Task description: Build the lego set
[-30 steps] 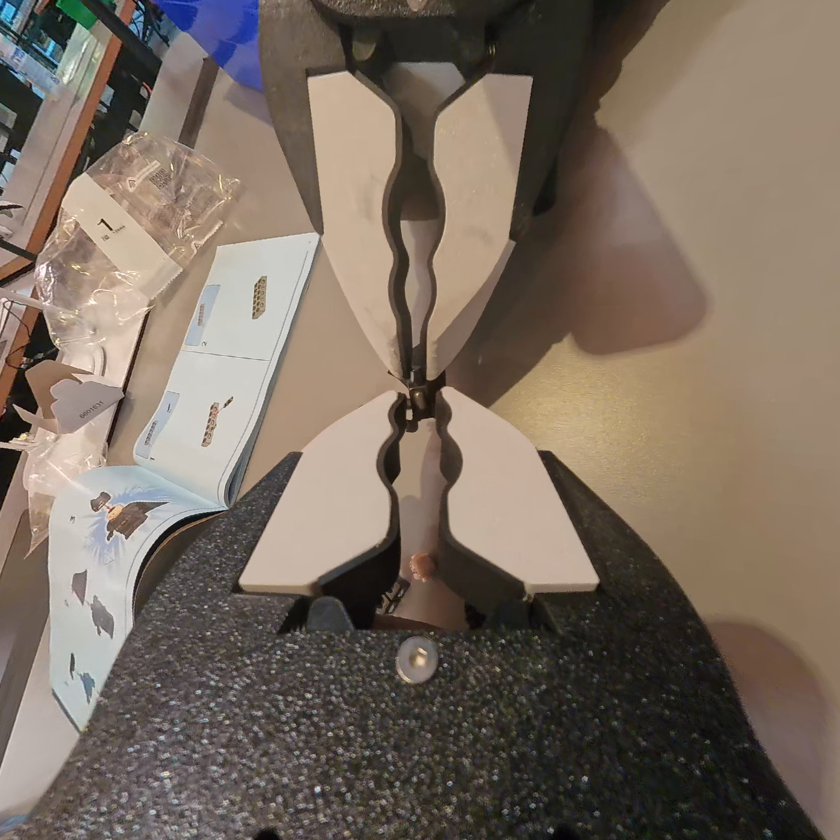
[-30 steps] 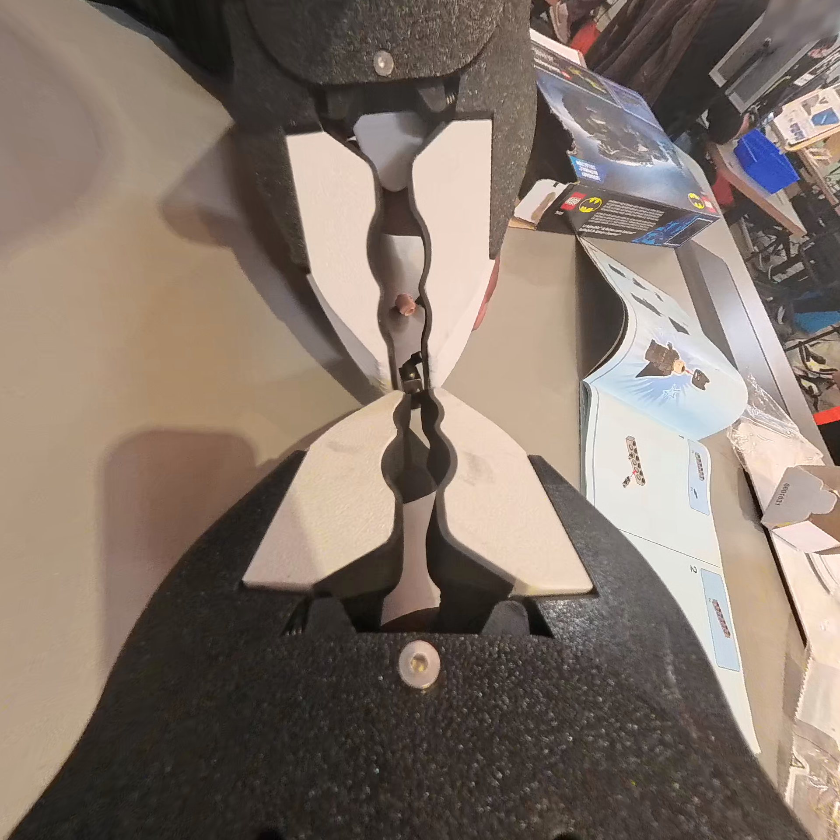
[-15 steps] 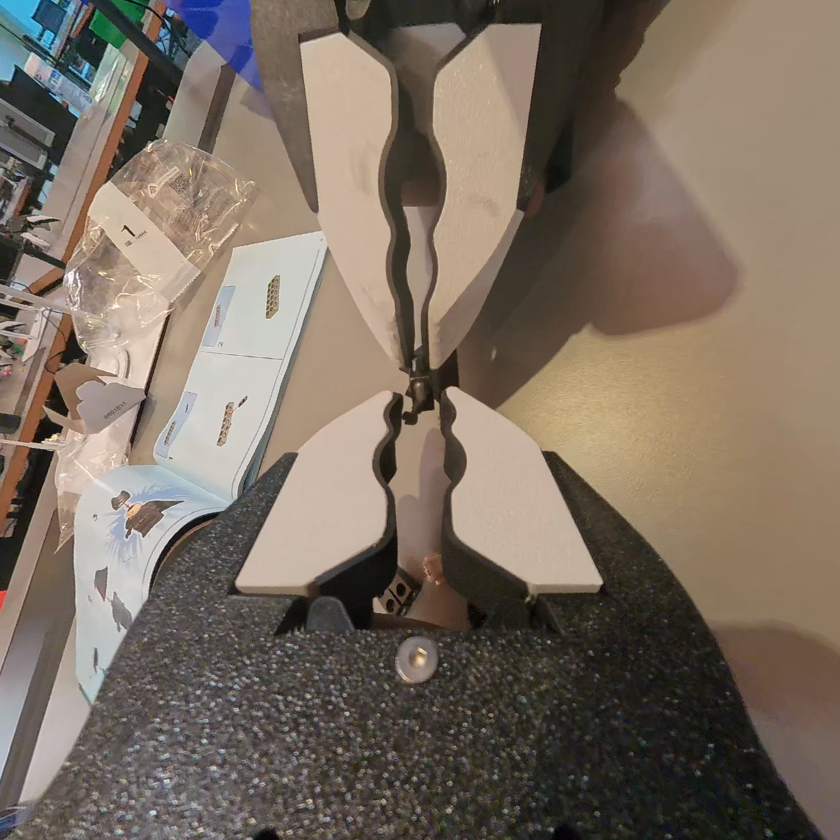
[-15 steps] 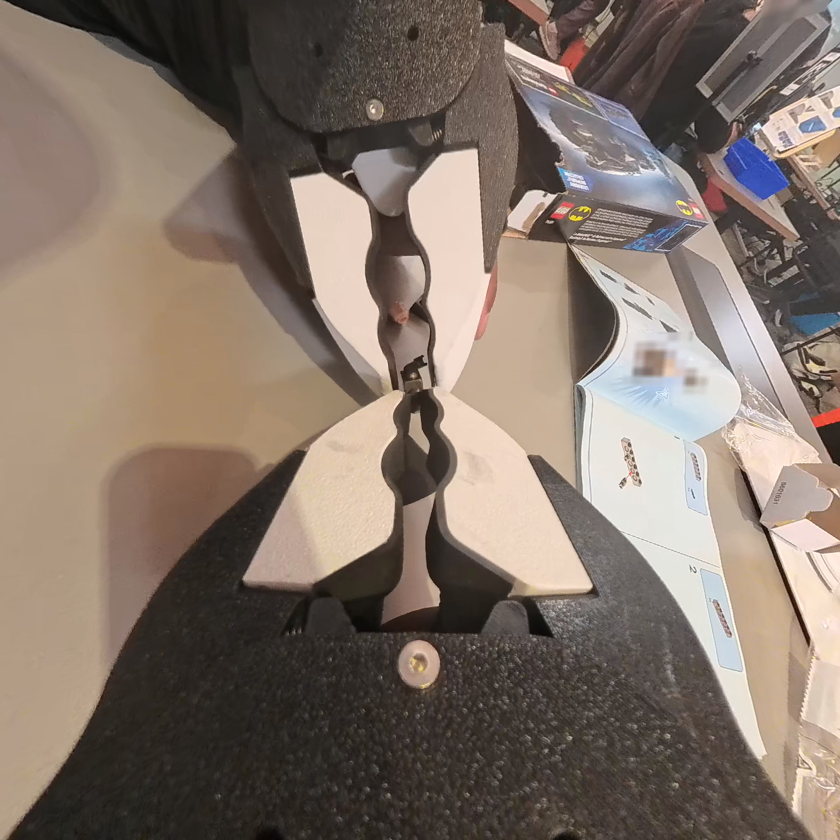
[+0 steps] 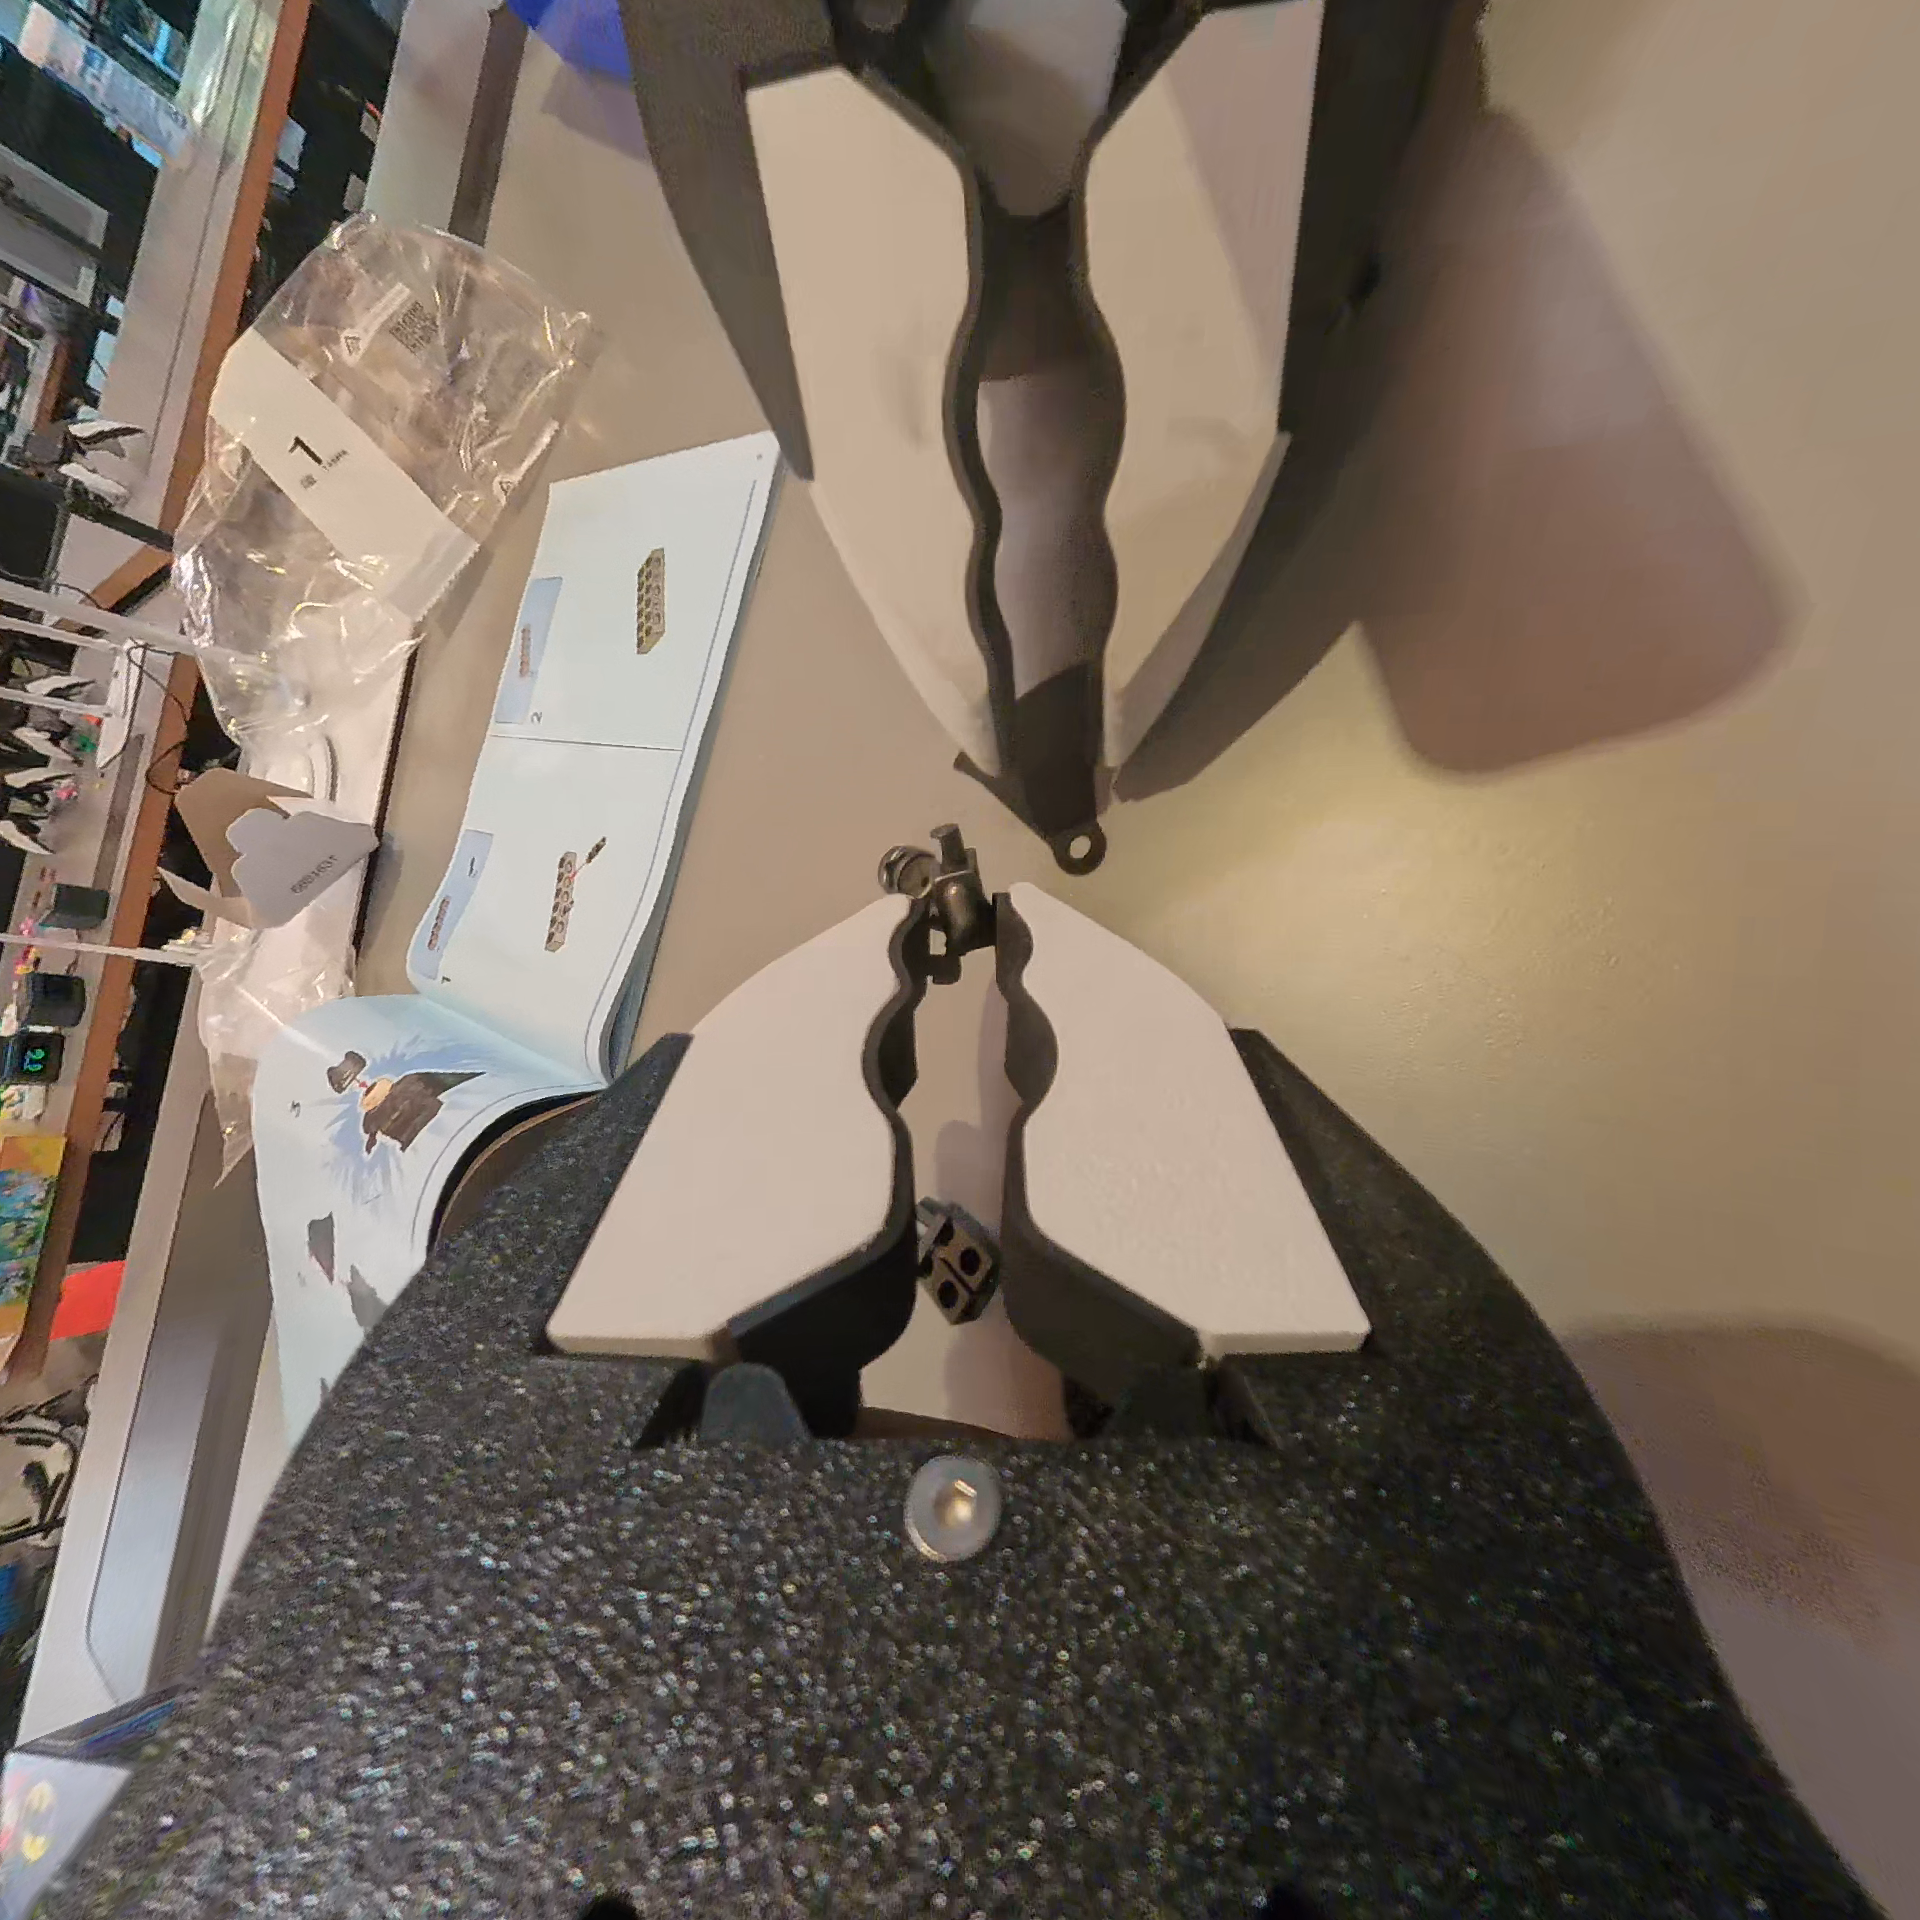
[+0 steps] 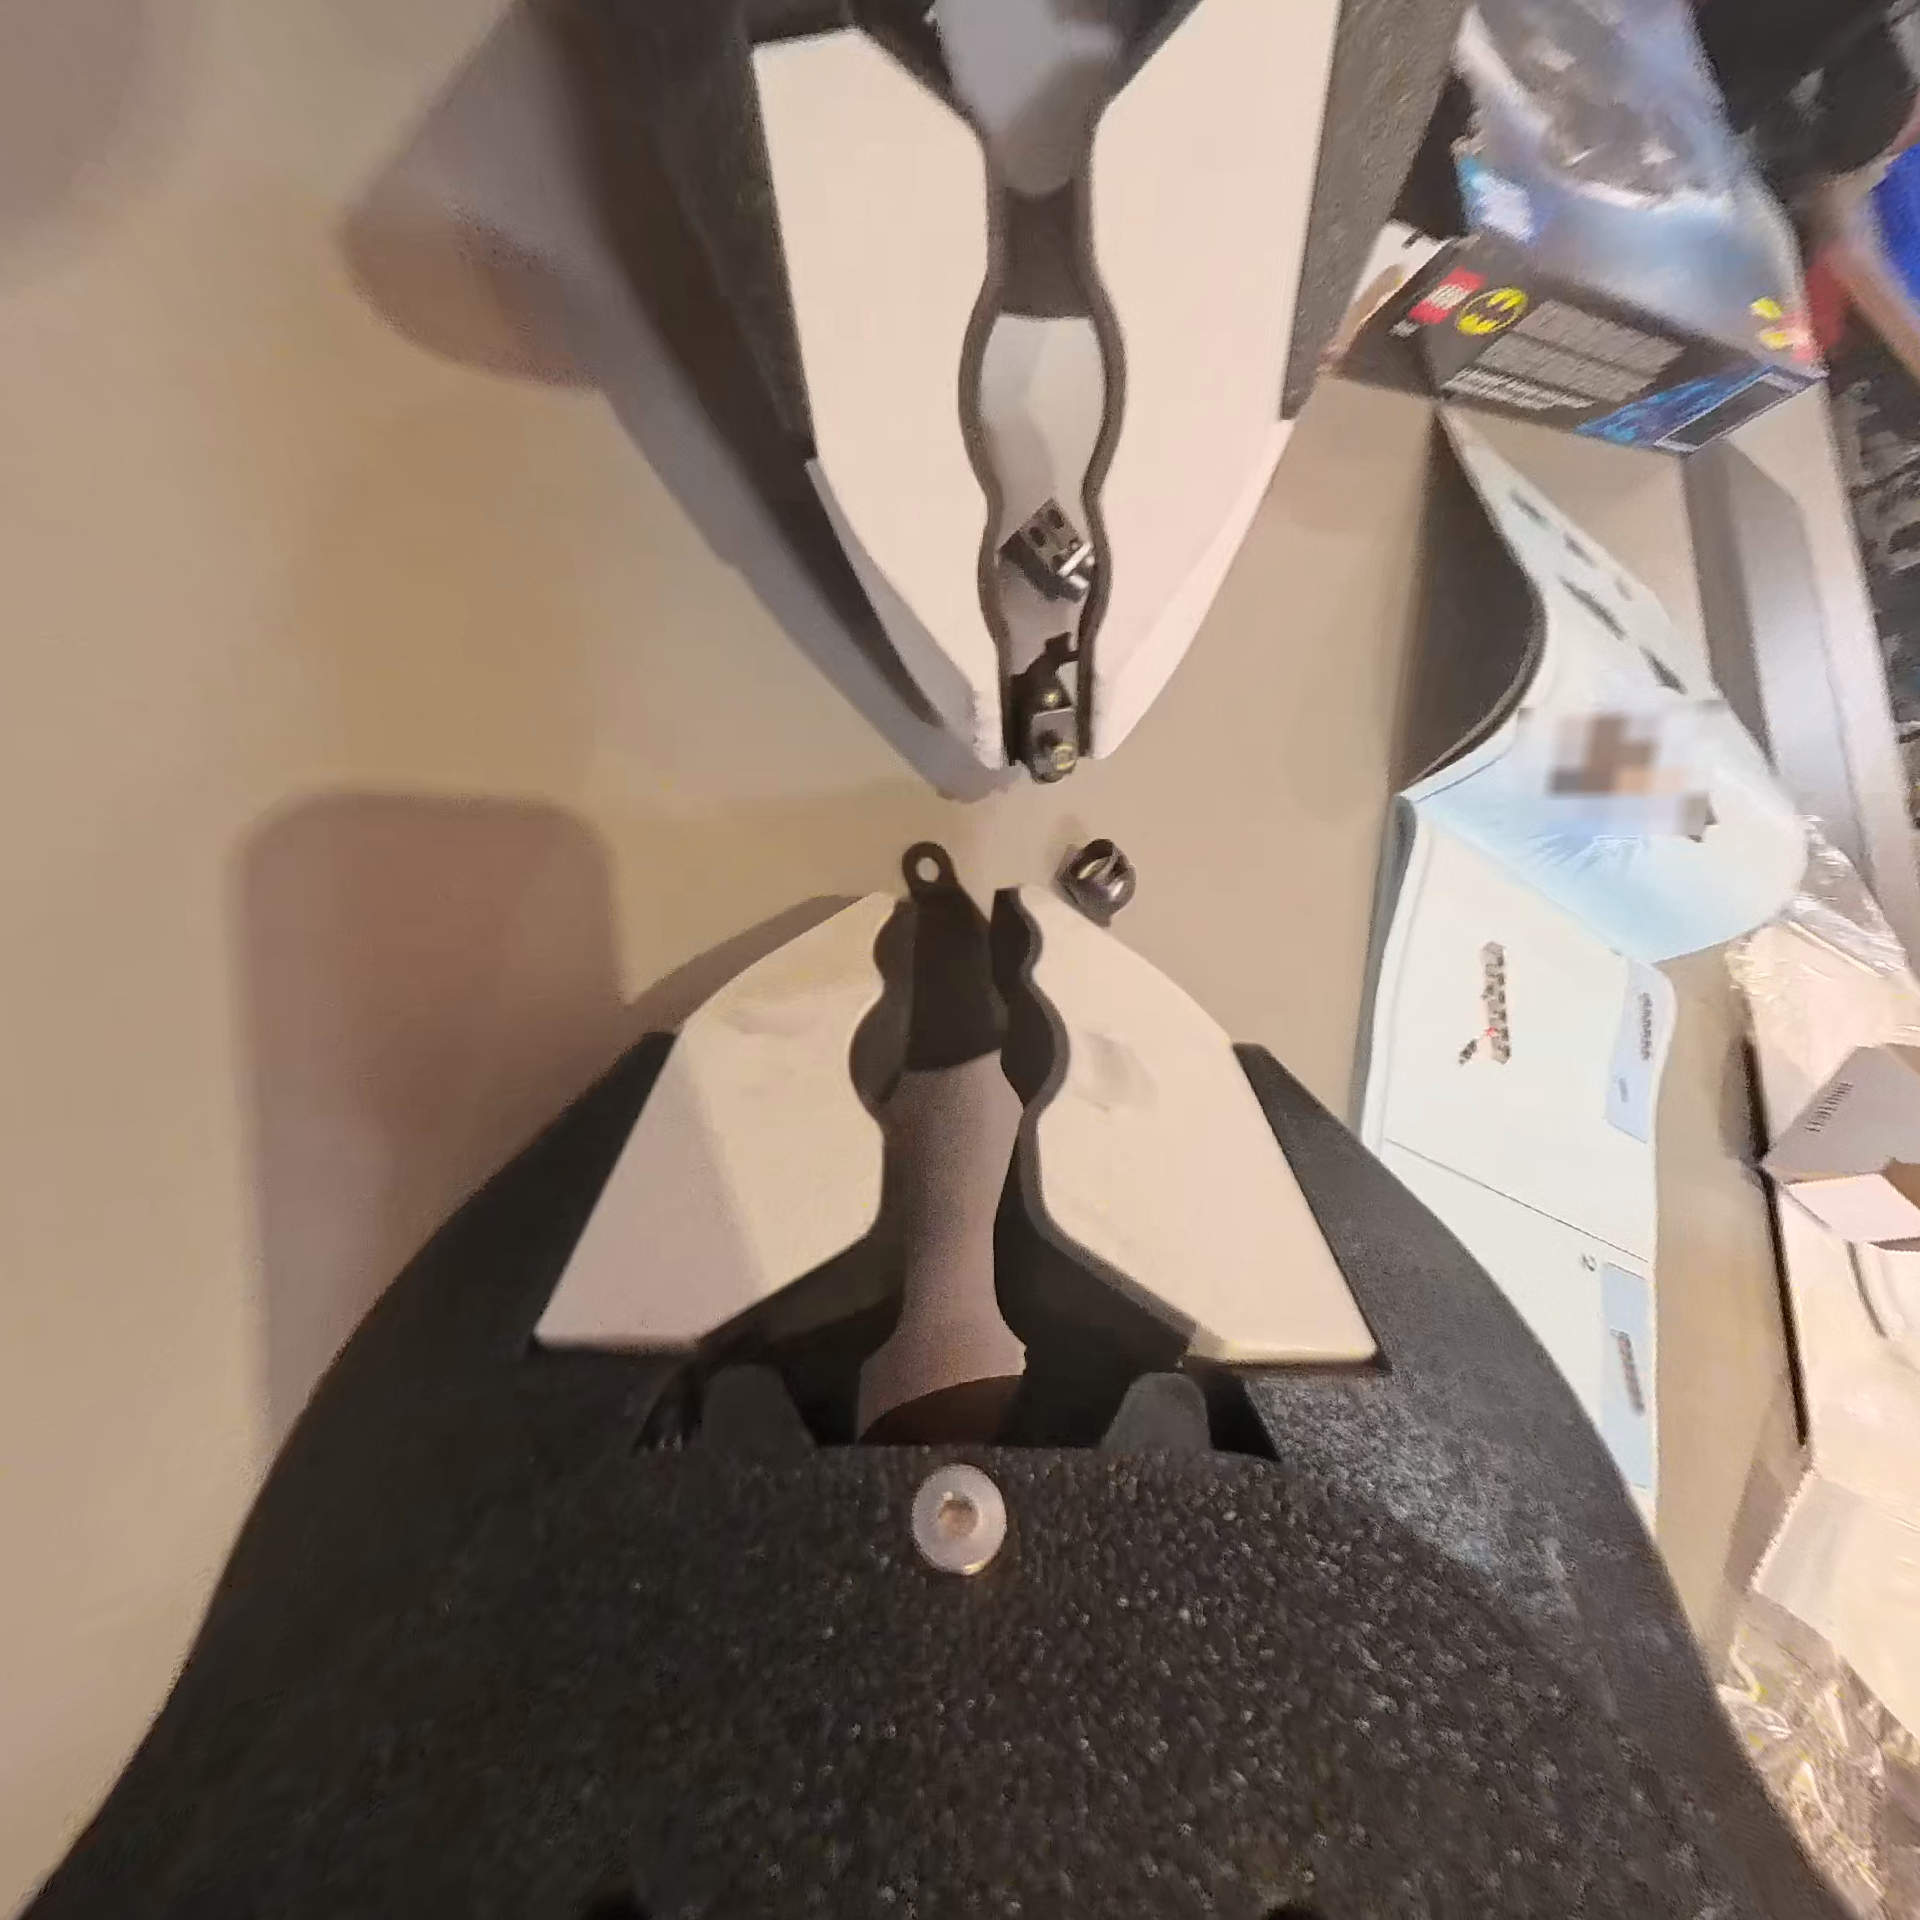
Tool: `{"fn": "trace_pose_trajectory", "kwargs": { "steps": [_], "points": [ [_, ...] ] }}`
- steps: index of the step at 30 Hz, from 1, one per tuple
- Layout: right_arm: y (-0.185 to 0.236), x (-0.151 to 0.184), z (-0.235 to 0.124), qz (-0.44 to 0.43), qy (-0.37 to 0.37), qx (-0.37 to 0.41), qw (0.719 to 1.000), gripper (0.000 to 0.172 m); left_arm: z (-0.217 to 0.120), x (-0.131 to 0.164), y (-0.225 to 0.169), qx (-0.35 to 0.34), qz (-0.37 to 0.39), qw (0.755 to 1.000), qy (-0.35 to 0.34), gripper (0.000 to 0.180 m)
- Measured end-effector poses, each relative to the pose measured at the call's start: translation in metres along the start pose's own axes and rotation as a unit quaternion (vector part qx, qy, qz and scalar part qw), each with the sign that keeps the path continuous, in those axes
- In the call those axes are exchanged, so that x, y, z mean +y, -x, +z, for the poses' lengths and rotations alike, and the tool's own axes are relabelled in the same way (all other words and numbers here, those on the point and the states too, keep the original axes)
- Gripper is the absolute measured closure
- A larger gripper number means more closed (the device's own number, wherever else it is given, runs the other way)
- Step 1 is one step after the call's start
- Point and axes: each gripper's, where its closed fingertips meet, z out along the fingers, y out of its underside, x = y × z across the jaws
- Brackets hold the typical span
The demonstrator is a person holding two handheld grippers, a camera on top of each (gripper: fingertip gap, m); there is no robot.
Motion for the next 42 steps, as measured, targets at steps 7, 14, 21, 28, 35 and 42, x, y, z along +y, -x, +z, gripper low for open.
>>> {"fn": "trace_pose_trajectory", "kwargs": {
  "steps": [7,14,21,28,35,42],
  "points": [
    [0.006,0.001,0.009,0.035,0.041,-0.062,0.997,0.154,0.002,0.003,-0.002,-0.002,0.01,1.0,0.017,0.168],
    [0.004,-0.002,0.013,0.085,0.051,-0.128,0.987,0.154,0.001,0.002,-0.001,-0.001,0.0,1.0,0.013,0.168],
    [0.004,0.003,0.015,0.093,0.069,-0.163,0.98,0.154,-0.001,0.002,0.001,0.0,-0.005,1.0,0.011,0.168],
    [0.004,0.005,0.014,0.125,0.064,-0.172,0.975,0.157,0.0,0.001,-0.003,0.006,0.001,1.0,0.01,0.168],
    [0.008,0.004,0.013,0.132,0.057,-0.165,0.976,0.166,0.001,0.002,-0.003,0.006,-0.002,1.0,0.012,0.168],
    [0.005,-0.001,0.012,0.111,0.048,-0.15,0.981,0.157,0.0,0.003,-0.001,0.004,-0.002,1.0,0.013,0.168]
  ]
}}
